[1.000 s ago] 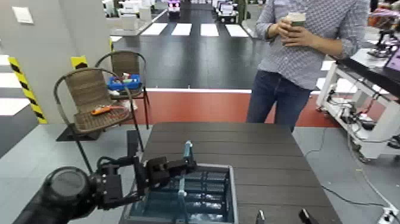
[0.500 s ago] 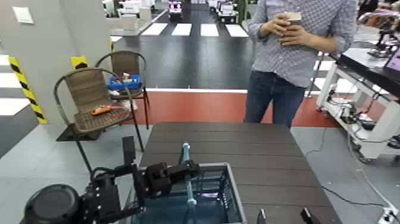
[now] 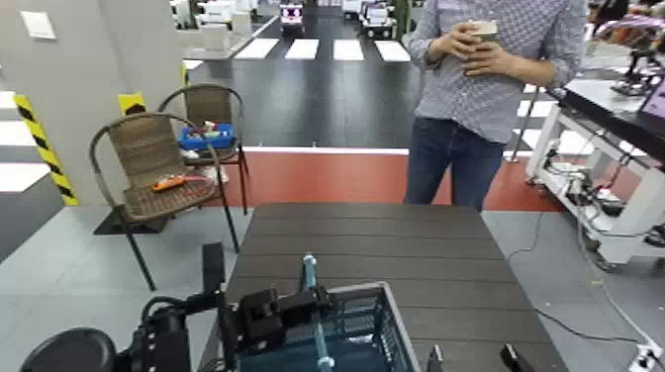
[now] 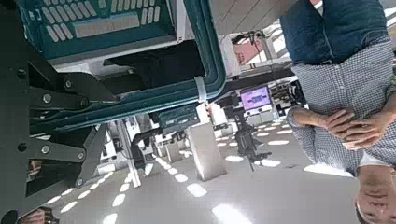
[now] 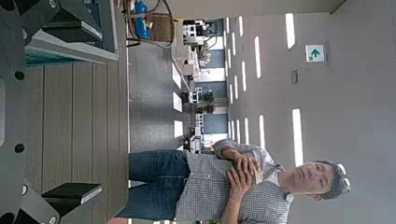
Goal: Grasp the handle of the crate.
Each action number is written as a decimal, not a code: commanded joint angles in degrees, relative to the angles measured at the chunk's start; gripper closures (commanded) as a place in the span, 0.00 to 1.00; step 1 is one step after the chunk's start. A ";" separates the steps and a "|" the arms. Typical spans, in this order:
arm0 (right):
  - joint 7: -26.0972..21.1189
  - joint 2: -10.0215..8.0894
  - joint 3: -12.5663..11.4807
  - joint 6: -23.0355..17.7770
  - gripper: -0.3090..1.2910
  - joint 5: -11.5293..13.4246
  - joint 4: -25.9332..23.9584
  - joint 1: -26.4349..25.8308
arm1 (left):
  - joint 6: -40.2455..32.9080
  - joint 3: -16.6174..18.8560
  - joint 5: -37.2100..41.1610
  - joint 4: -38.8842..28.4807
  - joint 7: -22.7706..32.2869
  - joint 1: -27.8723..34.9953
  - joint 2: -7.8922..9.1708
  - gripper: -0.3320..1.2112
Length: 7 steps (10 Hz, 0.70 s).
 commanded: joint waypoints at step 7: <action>-1.86 -0.18 0.98 1.19 0.29 0.35 0.31 -0.19 | 2.98 -0.61 6.41 -2.06 1.72 2.92 -0.14 0.99</action>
